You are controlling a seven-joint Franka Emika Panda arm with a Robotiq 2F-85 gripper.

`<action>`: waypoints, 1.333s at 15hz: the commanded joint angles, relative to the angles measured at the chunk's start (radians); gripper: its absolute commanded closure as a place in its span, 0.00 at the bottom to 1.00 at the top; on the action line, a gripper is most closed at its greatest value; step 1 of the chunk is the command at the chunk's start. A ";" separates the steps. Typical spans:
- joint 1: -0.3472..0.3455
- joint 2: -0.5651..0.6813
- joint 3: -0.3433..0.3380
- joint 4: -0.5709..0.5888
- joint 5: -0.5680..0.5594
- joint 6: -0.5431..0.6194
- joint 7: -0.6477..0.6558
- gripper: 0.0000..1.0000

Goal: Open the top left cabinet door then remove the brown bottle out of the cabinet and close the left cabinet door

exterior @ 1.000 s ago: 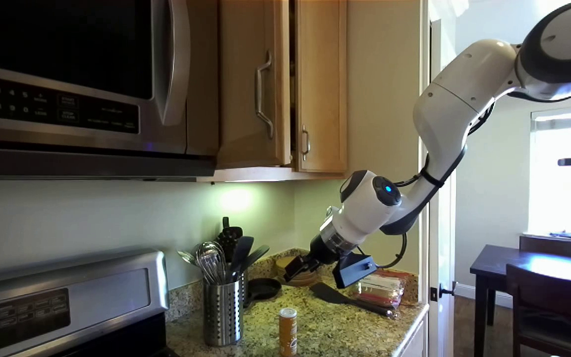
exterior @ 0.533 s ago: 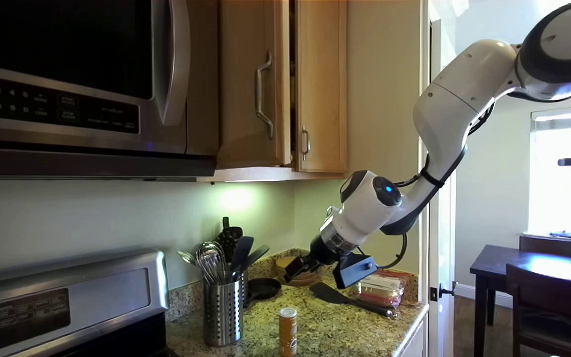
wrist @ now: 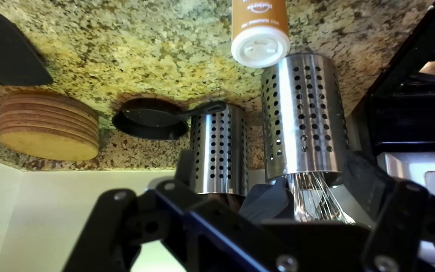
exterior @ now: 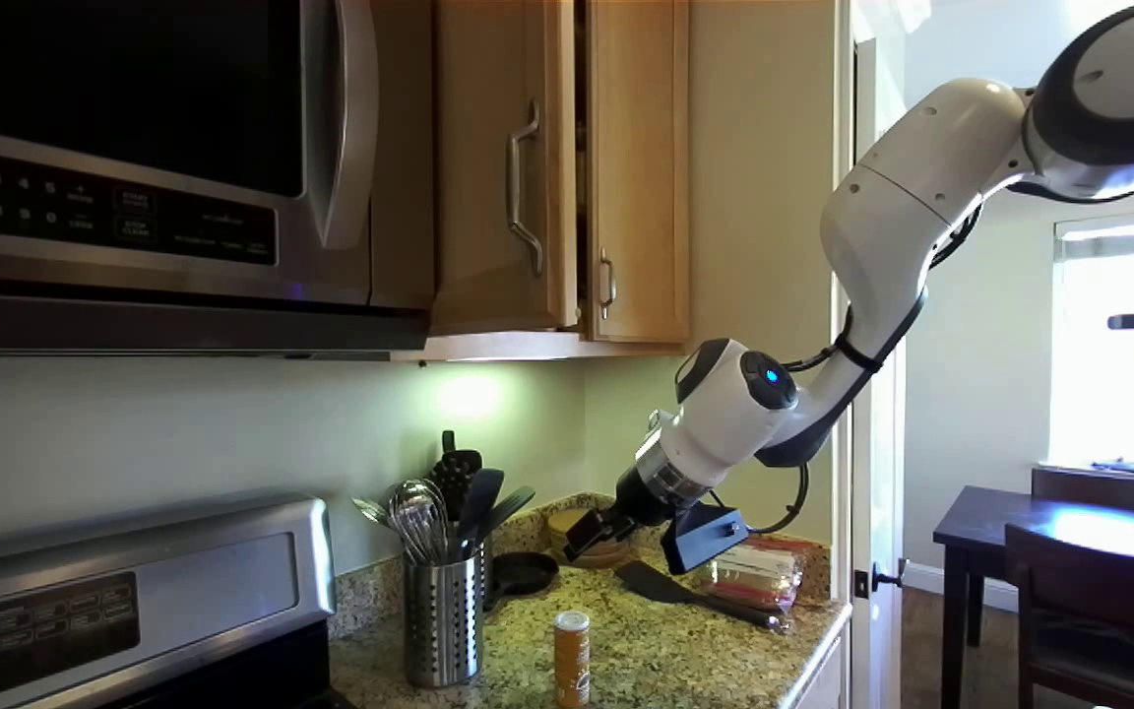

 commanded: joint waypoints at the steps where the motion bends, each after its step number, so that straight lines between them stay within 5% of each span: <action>1: -0.002 -0.061 -0.021 -0.037 0.048 0.045 -0.076 0.00; 12: -0.011 -0.190 -0.116 -0.098 0.360 0.244 -0.399 0.00; 20: -0.003 -0.186 -0.115 -0.174 0.577 0.246 -0.574 0.00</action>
